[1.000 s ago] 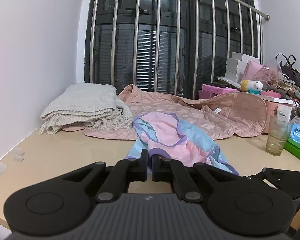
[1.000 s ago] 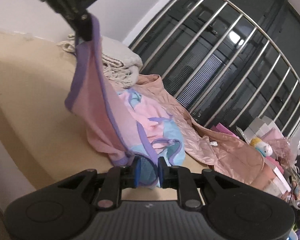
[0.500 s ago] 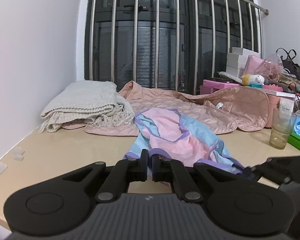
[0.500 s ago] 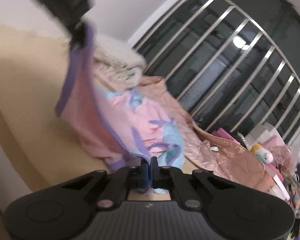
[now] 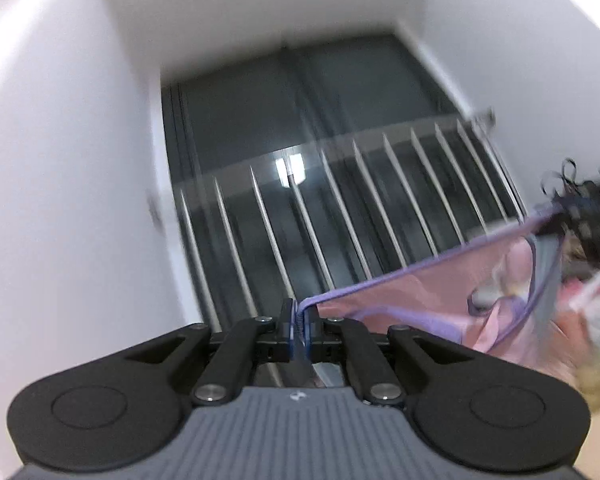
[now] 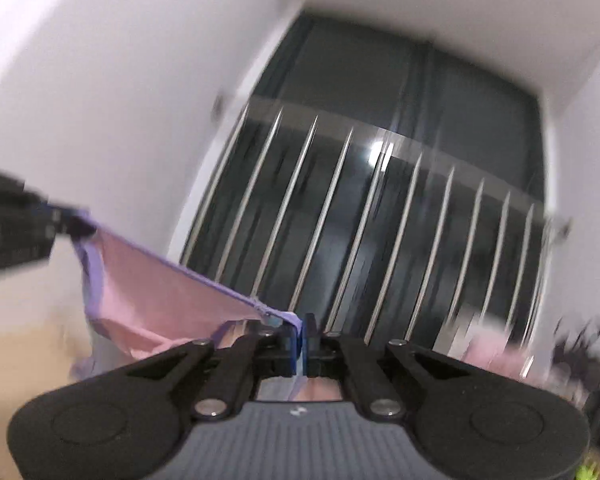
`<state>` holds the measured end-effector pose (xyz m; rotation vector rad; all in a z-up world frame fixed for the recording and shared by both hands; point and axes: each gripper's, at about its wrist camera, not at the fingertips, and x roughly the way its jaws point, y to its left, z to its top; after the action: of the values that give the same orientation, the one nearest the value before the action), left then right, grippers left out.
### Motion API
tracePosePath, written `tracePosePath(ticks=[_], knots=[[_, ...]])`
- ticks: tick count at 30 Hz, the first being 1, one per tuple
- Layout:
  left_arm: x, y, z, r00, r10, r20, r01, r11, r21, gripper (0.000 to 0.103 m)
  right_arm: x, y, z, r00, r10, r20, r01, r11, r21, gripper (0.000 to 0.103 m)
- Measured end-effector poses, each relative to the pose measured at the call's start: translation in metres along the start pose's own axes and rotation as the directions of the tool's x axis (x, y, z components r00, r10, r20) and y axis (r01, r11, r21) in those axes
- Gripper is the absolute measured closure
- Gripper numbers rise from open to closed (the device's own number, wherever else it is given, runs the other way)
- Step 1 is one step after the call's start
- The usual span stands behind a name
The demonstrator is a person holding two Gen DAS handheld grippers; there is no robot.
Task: Fold clothes
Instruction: 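Lift the garment with both grippers and shake it out in the air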
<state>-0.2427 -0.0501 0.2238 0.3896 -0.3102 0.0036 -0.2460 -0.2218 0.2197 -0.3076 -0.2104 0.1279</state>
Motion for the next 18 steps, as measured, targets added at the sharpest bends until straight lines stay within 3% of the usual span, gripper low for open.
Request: tracePosePath(ticks=[2, 5, 9, 12, 14, 16, 18], knots=[[-0.018, -0.007, 0.027, 0.995, 0.029, 0.093, -0.038, 0.995, 0.093, 0.098, -0.021, -0.013, 0.032, 0.995, -0.027, 0.096, 0.028, 1.000, -0.007, 0.103], [-0.011, 0.001, 0.040, 0.998, -0.055, 0.018, 0.054, 0.998, 0.041, 0.098, -0.038, -0.023, 0.055, 0.988, -0.059, 0.142, 0.064, 0.998, -0.030, 0.102], [-0.002, 0.005, 0.027, 0.988, -0.144, -0.062, 0.143, 0.989, -0.022, 0.098, -0.039, -0.039, 0.048, 0.997, -0.031, 0.077, 0.030, 0.999, 0.013, 0.102], [0.038, -0.001, 0.007, 0.954, -0.222, -0.203, 0.221, 0.975, -0.030, 0.098, -0.012, -0.032, 0.029, 0.999, -0.027, -0.025, 0.026, 0.999, -0.020, 0.102], [0.042, 0.002, 0.003, 0.957, -0.217, -0.193, 0.214, 0.976, -0.040, 0.098, 0.006, -0.032, 0.016, 0.998, -0.003, -0.065, 0.004, 1.000, 0.023, 0.102], [0.058, 0.005, -0.001, 0.944, -0.262, -0.198, 0.254, 0.965, -0.068, 0.098, 0.029, -0.026, 0.004, 0.995, 0.028, -0.100, -0.026, 0.999, 0.026, 0.102], [0.102, 0.000, 0.003, 0.931, -0.268, -0.246, 0.258, 0.963, -0.072, 0.098, 0.071, -0.021, -0.002, 0.989, 0.038, -0.142, -0.038, 0.999, 0.004, 0.102]])
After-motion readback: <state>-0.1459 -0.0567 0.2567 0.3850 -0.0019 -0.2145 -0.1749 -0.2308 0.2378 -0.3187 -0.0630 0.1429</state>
